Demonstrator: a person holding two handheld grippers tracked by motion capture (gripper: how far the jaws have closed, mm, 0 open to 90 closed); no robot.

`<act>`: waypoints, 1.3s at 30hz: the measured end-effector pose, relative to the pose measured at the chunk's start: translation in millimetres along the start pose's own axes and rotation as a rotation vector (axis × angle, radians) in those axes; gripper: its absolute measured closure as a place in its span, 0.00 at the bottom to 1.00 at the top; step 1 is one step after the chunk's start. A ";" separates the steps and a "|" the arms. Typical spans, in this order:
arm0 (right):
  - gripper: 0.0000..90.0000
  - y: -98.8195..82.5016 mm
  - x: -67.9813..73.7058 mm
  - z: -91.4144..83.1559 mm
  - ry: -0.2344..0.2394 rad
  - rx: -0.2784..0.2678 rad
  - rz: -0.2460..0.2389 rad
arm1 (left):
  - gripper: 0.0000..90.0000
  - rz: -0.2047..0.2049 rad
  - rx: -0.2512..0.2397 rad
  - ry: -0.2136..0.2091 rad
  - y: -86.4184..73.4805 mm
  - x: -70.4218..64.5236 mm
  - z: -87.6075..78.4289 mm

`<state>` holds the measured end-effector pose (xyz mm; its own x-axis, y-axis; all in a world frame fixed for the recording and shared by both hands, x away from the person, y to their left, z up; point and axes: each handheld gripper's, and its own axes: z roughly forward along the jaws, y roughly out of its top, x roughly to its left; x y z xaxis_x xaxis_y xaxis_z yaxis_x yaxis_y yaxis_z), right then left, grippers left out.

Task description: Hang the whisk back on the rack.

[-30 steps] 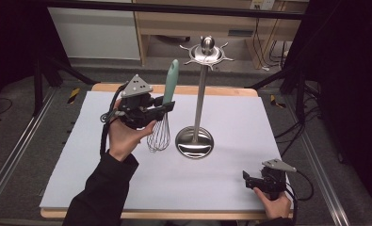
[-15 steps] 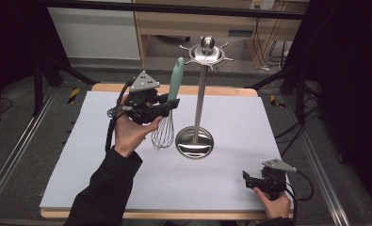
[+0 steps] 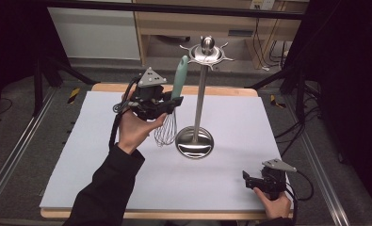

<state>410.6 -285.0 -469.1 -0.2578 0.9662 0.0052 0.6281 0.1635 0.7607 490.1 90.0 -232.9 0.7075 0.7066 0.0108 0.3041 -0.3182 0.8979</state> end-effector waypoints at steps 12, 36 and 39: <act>0.11 0.1 0.0 -0.2 0.002 -0.001 -0.001 | 0.77 -0.002 -0.007 -0.005 1.1 -1.7 13.7; 0.11 0.1 0.1 -0.2 0.003 0.002 -0.002 | 0.76 -0.008 -0.132 -0.025 -15.0 0.8 29.4; 0.11 0.1 0.2 -0.3 0.003 0.001 -0.001 | 0.73 -0.010 -0.138 -0.020 -16.7 2.0 30.0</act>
<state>410.4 -284.8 -468.8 -0.2603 0.9655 0.0062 0.6286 0.1646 0.7601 505.5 77.8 -261.0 0.7181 0.6959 -0.0057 0.2211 -0.2204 0.9500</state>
